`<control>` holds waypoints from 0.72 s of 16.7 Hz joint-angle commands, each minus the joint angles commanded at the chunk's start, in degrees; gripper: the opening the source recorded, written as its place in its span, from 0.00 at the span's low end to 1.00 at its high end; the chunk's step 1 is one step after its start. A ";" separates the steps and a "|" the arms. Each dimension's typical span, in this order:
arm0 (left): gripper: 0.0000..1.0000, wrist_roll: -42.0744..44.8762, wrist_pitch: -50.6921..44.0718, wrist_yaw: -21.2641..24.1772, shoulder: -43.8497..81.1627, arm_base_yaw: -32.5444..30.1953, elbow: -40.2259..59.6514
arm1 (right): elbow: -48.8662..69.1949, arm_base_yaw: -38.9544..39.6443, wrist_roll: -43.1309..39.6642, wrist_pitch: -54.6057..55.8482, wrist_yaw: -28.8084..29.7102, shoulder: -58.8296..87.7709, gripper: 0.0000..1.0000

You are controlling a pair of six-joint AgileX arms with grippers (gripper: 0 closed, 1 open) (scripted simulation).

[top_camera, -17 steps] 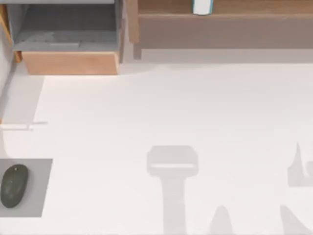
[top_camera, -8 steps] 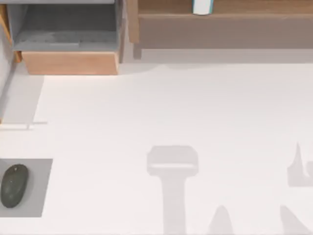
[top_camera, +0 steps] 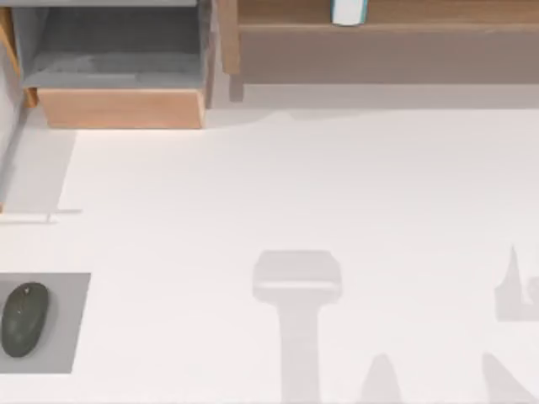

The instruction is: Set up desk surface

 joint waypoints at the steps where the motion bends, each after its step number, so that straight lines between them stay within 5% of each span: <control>1: 0.00 0.00 0.00 0.00 0.00 0.00 0.00 | 0.00 0.00 0.00 0.00 0.00 0.00 1.00; 12: 0.00 -0.48 -7.52 -6.82 5.76 -6.76 12.40 | 0.00 0.00 0.00 0.00 0.00 0.00 1.00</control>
